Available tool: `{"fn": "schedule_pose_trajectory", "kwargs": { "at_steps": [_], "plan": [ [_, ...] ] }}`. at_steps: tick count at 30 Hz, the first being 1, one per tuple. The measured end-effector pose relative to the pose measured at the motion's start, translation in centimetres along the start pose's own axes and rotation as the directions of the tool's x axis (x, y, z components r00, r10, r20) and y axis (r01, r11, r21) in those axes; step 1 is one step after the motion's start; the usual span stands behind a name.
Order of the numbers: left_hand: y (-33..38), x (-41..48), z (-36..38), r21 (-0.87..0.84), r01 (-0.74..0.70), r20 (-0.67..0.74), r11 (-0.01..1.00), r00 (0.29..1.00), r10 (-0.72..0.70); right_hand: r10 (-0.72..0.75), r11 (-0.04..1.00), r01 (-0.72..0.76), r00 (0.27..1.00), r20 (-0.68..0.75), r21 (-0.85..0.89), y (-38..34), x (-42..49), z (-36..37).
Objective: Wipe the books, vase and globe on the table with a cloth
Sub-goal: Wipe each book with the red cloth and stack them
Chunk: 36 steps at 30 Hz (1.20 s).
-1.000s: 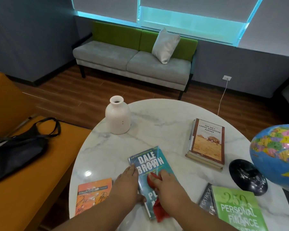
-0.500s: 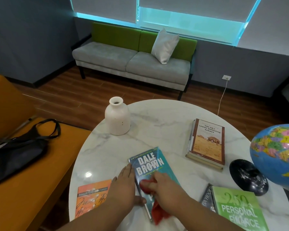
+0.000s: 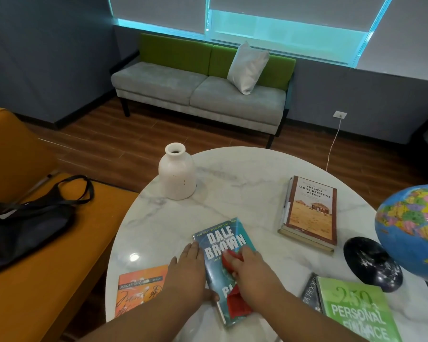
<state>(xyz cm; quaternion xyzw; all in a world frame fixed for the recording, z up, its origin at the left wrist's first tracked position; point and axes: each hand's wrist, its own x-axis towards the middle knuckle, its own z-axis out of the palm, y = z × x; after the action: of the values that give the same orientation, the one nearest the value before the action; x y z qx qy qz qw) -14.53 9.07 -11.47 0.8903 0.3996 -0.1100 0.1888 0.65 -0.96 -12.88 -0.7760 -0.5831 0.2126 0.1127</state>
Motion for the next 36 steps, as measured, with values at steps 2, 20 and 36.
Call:
{"fn": "schedule_pose_trajectory", "kwargs": {
  "at_steps": [2,20,36],
  "plan": [
    [0.0,0.0,0.0,0.005,-0.001,0.0,1.0,1.0,0.001,0.009,0.999,-0.005,0.996,0.087,-0.054,0.0,-0.1,-0.4],
    [0.2,-0.1,-0.1,0.054,-0.023,0.044,0.998,0.999,0.021,0.109,0.992,-0.108,0.994,0.027,-0.06,0.4,2.1,-1.8],
    [-0.3,0.7,0.2,0.019,-0.045,-0.022,0.999,0.999,0.046,0.155,0.988,-0.153,0.986,0.058,-0.027,0.4,4.9,-2.4]
  ]
}}
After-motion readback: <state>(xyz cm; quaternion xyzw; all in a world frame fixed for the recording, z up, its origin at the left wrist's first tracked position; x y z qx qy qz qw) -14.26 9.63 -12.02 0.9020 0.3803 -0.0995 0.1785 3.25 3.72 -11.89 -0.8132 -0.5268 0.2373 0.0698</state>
